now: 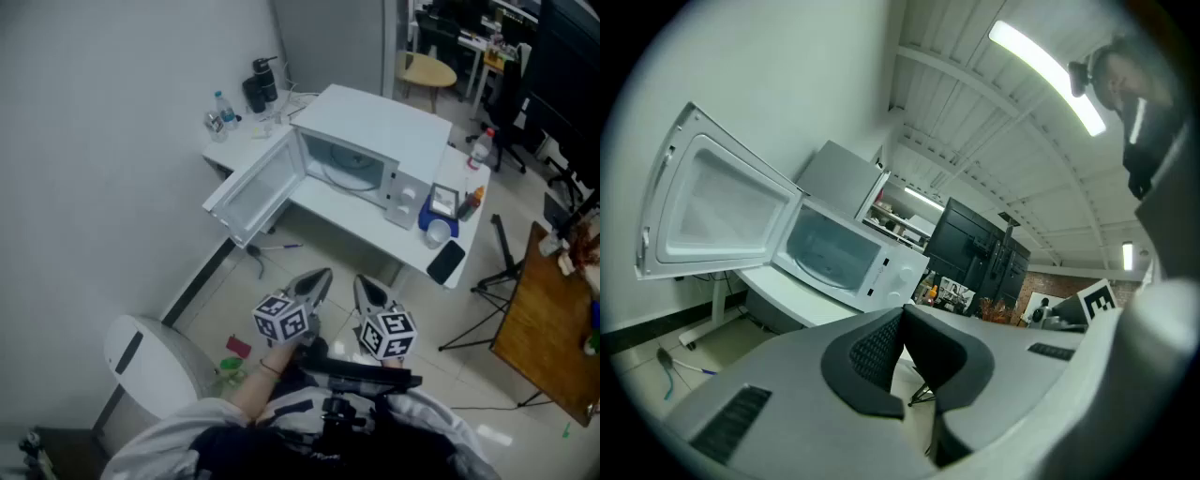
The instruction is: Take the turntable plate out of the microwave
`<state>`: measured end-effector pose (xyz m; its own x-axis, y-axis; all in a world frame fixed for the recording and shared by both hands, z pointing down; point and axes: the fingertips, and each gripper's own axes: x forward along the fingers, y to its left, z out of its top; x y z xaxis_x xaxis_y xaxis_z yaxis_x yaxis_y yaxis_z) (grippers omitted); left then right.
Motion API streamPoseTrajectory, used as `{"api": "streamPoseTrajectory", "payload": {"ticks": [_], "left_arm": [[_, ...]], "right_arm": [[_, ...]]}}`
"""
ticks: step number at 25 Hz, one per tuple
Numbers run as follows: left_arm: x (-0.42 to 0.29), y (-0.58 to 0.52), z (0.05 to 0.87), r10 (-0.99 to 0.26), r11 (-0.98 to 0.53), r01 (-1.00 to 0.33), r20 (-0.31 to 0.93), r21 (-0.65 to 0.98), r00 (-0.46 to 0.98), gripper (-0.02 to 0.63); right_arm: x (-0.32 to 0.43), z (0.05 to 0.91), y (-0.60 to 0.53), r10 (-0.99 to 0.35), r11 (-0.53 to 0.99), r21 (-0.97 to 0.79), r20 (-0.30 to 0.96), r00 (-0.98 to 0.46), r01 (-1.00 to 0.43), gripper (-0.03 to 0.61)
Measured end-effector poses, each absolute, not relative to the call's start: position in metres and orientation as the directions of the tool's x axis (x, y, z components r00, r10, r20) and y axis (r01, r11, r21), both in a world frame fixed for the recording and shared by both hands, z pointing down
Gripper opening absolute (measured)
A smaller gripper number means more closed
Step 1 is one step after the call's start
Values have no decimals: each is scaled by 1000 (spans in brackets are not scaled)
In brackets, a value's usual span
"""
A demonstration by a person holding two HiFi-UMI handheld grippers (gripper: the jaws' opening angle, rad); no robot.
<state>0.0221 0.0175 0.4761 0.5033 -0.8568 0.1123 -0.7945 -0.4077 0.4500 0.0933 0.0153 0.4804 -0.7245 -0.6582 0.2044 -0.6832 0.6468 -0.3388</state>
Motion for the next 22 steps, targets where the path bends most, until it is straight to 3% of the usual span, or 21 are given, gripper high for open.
{"api": "streamPoseTrajectory", "payload": {"ticks": [22], "left_arm": [[-51, -207, 506, -749, -480, -668, 131, 569, 650, 3]], "right_arm": [[26, 499, -168, -750, 515, -300, 297, -591, -803, 9]]}}
